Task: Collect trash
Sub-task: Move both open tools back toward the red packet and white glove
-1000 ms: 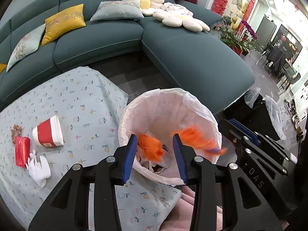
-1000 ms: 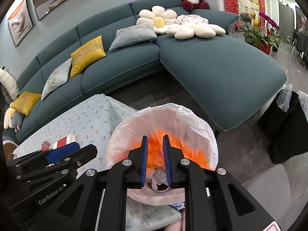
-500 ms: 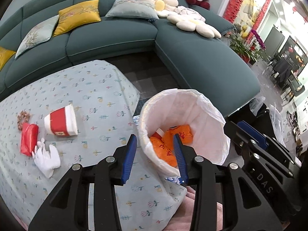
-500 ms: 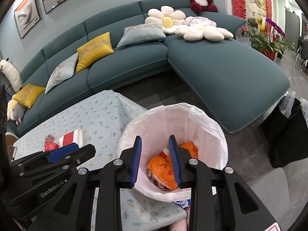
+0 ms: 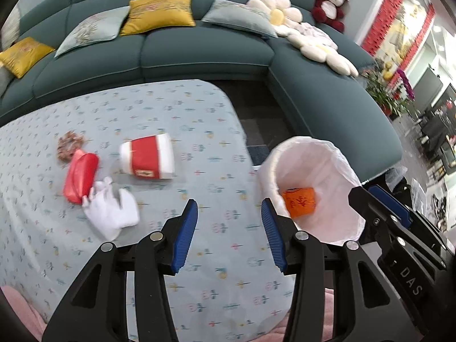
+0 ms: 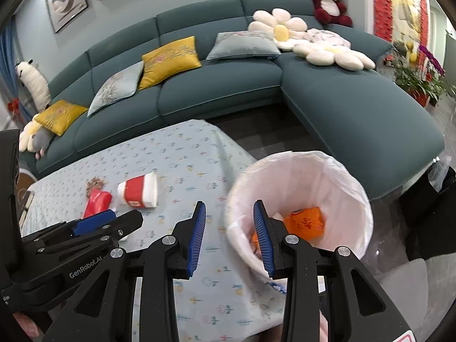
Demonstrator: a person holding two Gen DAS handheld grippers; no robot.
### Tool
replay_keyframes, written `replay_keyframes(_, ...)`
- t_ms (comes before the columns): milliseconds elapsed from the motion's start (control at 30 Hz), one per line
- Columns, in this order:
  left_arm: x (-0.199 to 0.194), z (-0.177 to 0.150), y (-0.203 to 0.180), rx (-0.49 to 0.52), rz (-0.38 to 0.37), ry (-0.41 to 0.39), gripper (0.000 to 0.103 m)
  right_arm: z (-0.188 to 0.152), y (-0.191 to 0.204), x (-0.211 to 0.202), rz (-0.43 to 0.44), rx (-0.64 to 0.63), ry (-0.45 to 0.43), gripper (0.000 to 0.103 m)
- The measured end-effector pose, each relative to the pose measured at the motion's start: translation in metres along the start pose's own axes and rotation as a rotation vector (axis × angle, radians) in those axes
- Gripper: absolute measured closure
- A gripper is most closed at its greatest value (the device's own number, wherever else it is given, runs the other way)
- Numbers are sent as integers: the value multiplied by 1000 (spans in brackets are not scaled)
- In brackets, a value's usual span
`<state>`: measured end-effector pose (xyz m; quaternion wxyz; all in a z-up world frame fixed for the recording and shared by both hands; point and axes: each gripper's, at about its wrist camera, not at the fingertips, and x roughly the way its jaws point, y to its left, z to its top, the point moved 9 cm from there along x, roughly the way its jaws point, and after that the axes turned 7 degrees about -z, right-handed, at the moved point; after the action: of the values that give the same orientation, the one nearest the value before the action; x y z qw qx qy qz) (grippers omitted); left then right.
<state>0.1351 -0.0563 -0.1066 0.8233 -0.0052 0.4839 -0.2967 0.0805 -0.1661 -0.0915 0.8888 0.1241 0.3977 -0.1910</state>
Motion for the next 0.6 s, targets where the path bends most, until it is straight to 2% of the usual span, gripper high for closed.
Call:
replay_keyframes(133,-9,-2,25,-36,22,-10,53,-4,22,-3,15,-33,2,66)
replay_keyframes(200,-12,-5,38,-58,35,-11,40,-7,32,-3,22,-46,6,65)
replay_keyframes(233,-14,-7,45,-70,41,-12,38,-7,36,-3,25,-50,8,64)
replay_keyframes(600,-9,-38,124,-211,101,41,34,-33,92,17,59,-117,74,64)
